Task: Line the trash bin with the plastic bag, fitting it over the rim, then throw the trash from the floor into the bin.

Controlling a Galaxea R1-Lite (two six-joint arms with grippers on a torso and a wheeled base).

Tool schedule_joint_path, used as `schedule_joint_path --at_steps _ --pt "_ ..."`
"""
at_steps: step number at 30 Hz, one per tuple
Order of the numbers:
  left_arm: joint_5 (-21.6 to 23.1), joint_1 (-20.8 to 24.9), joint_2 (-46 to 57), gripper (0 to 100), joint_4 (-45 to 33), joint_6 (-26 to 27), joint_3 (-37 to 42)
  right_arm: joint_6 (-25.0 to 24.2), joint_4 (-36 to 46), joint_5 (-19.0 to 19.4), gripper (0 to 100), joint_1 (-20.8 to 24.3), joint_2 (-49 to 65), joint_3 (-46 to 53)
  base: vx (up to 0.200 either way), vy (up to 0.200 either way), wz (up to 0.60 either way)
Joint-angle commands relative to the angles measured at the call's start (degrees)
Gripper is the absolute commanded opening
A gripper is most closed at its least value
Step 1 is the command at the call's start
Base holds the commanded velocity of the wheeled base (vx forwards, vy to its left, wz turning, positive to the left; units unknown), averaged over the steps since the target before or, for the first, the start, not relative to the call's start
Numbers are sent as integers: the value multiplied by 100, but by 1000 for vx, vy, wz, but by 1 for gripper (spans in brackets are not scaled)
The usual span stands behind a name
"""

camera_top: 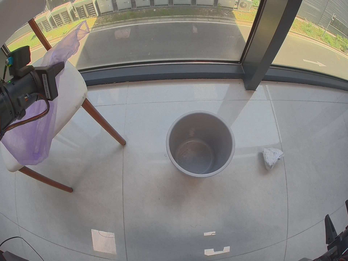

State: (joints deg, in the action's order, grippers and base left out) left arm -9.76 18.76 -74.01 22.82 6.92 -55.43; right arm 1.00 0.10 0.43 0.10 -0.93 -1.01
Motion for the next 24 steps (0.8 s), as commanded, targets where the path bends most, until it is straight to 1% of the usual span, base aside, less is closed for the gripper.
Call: schedule_joint_path --at_steps 1,2,3,5,6,7,9,11,15,16,17,19,24 --pt "124 602 431 0 -155 -288 -82 -3 -1 1 100 -1 84 92 0 0 0" --pt "124 620 440 0 -164 -297 -82 -3 -1 1 100 -1 84 92 0 0 0" --pt "124 910 484 0 -269 -385 -135 -3 -1 1 100 -1 84 84 0 0 0" --pt "133 1209 475 0 -305 -438 -205 -3 -1 1 100 -1 84 92 0 0 0" --pt "133 1235 475 0 -305 -438 -205 -3 -1 1 100 -1 84 92 0 0 0" --pt "150 1516 440 0 -296 -438 -293 -12 -1 1 100 -1 84 84 0 0 0" --pt "247 1745 431 0 -296 -438 -363 -30 -1 1 100 -1 84 84 0 0 0" --pt "440 1859 335 0 -287 -446 -451 -65 -1 -8 100 8 84 92 0 0 0" --pt "897 1868 9 0 -261 -446 -627 -82 -10 -16 100 -1 84 92 0 0 0" --pt "897 1868 9 0 -261 -446 -627 -82 -10 -16 100 -1 84 92 0 0 0" --pt "1020 1877 -123 0 -261 -446 -724 -82 -10 -16 100 -1 84 92 0 0 0" --pt "1029 1877 -202 0 -261 -455 -767 -82 -10 -16 100 -1 84 92 0 0 0" --pt "1038 2290 -659 0 -261 -684 -1084 -82 -10 -25 100 -1 84 92 0 0 0"
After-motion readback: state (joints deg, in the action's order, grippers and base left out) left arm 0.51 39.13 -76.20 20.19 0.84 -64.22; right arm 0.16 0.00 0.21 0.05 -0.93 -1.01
